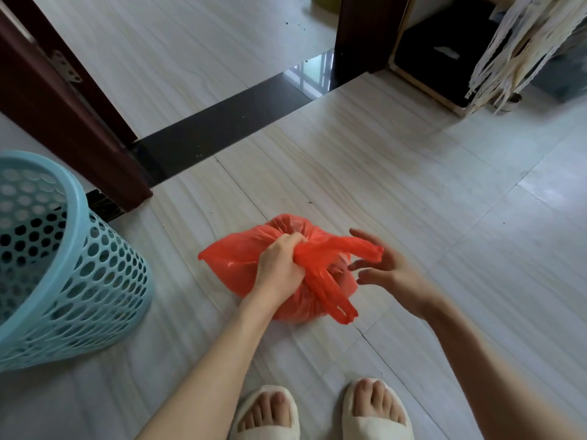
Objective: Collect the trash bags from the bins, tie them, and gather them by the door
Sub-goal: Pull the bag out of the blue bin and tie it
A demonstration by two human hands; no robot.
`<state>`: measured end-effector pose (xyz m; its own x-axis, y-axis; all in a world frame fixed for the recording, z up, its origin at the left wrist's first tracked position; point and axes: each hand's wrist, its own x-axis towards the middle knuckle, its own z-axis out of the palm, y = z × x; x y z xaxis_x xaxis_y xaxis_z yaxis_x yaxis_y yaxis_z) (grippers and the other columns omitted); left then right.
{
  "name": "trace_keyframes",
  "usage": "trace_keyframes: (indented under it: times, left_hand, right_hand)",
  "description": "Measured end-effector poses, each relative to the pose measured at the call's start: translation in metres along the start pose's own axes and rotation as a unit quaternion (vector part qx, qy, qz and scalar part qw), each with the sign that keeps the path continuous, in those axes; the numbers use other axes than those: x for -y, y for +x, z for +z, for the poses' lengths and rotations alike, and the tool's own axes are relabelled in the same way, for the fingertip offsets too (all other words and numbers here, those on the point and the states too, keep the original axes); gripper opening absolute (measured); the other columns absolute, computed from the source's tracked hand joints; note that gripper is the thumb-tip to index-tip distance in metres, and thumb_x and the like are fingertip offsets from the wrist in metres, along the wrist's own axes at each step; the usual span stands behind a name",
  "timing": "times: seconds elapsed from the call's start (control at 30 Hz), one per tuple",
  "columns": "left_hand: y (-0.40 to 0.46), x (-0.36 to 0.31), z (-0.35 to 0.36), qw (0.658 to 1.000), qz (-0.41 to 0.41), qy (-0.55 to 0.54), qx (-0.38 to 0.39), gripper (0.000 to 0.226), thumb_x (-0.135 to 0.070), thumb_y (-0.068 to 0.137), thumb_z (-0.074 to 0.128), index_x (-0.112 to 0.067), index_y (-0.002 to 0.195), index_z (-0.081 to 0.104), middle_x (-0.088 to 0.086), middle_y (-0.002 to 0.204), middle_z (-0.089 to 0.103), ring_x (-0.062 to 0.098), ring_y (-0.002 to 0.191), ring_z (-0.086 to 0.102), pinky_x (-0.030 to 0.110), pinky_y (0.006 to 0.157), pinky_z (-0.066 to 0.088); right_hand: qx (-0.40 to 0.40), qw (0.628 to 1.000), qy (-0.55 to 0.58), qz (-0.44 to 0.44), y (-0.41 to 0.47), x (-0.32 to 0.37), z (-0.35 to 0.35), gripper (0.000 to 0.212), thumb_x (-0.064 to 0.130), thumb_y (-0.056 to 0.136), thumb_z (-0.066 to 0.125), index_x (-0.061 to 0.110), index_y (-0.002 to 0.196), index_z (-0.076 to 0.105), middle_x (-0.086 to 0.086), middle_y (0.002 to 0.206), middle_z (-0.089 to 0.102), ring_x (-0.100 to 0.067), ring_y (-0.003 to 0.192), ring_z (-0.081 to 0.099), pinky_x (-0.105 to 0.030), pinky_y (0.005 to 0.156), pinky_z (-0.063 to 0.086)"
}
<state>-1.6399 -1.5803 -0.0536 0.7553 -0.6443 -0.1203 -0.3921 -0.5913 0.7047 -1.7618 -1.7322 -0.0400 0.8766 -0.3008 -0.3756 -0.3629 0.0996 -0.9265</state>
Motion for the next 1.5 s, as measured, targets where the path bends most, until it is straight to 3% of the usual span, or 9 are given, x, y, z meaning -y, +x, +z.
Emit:
trace_keyframes:
  times: [0.07,0.23,0.47,0.63,0.8,0.9,1.07,1.27,1.5]
  left_hand:
    - [-0.002,-0.003,0.006,0.999,0.006,0.004,0.048,0.028,-0.004,0.078,0.052,-0.010,0.103,0.062,0.011,0.108,0.063,0.030,0.106,0.059,0.030,0.086,0.039]
    - [0.001,0.002,-0.001,0.961,-0.082,-0.201,0.169,0.047,0.008,0.081,0.047,-0.011,0.123,0.053,0.006,0.115,0.061,0.017,0.093,0.064,0.030,0.091,0.047]
    - [0.000,0.002,-0.003,0.981,-0.143,-0.129,0.037,0.042,-0.009,0.066,0.078,-0.016,0.105,0.068,0.008,0.092,0.071,0.021,0.089,0.067,0.030,0.089,0.051]
    - [-0.012,-0.001,-0.005,0.992,-0.111,0.023,-0.048,0.021,-0.030,0.070,0.077,-0.019,0.083,0.066,-0.010,0.059,0.051,0.016,0.070,0.056,0.031,0.073,0.046]
    - [-0.014,0.012,-0.008,0.956,-0.129,-0.255,0.058,0.041,0.013,0.084,0.046,-0.012,0.114,0.057,-0.001,0.090,0.065,-0.010,0.070,0.062,0.007,0.072,0.049]
    - [-0.018,0.020,-0.007,0.953,-0.127,-0.255,0.099,0.057,0.023,0.078,0.041,-0.023,0.110,0.054,-0.005,0.094,0.063,-0.008,0.069,0.064,0.008,0.072,0.049]
    - [-0.015,0.021,-0.004,0.984,-0.117,-0.130,0.026,0.039,0.008,0.076,0.058,-0.030,0.084,0.054,-0.004,0.077,0.059,0.011,0.062,0.063,0.012,0.067,0.047]
    - [-0.016,0.011,-0.006,0.996,-0.054,0.063,0.025,0.030,-0.007,0.082,0.057,-0.019,0.110,0.053,-0.002,0.096,0.063,0.025,0.096,0.064,0.037,0.082,0.049]
    - [-0.022,0.016,-0.006,0.991,-0.003,0.127,-0.032,0.028,-0.019,0.084,0.061,-0.028,0.109,0.056,-0.007,0.101,0.070,0.014,0.098,0.065,0.032,0.090,0.034]
  right_hand:
    - [0.063,0.997,0.032,-0.011,0.001,0.008,0.005,0.071,-0.016,0.071,0.058,0.036,0.120,0.050,-0.003,0.116,0.059,-0.017,0.093,0.059,-0.027,0.076,0.052]
    - [0.099,0.986,0.137,0.002,0.004,0.011,0.008,0.018,0.020,0.067,0.058,0.021,0.079,0.071,-0.001,0.101,0.070,-0.017,0.090,0.064,-0.028,0.069,0.050]
    - [-0.042,0.946,0.312,0.083,0.011,-0.013,0.006,0.009,0.008,0.069,0.041,0.008,0.073,0.049,-0.008,0.065,0.063,-0.018,0.055,0.062,-0.030,0.057,0.045]
    - [0.011,0.986,0.151,0.073,0.007,-0.013,0.016,0.035,0.009,0.065,0.046,0.014,0.098,0.057,-0.001,0.069,0.065,-0.015,0.060,0.061,-0.026,0.059,0.051]
    - [0.073,0.989,-0.123,0.040,0.003,-0.025,0.022,0.057,0.023,0.062,0.063,0.049,0.112,0.053,0.001,0.117,0.061,-0.020,0.104,0.061,-0.042,0.093,0.051]
    - [0.052,0.977,-0.205,0.018,0.001,-0.019,0.025,0.059,0.033,0.071,0.069,0.042,0.125,0.049,0.006,0.130,0.053,-0.014,0.115,0.053,-0.034,0.100,0.044]
    - [-0.008,0.954,-0.297,-0.032,0.004,-0.006,0.039,0.030,0.019,0.081,0.066,0.015,0.110,0.064,-0.004,0.092,0.064,-0.020,0.082,0.059,-0.033,0.078,0.048]
    - [0.020,0.939,-0.344,-0.012,0.009,-0.007,0.057,0.014,0.018,0.083,0.060,0.010,0.094,0.061,0.002,0.079,0.058,-0.014,0.070,0.050,-0.021,0.060,0.030]
    - [0.003,0.952,-0.305,-0.008,0.007,-0.013,0.060,0.023,0.020,0.088,0.057,0.003,0.073,0.061,0.001,0.063,0.051,-0.013,0.057,0.043,-0.020,0.053,0.035]
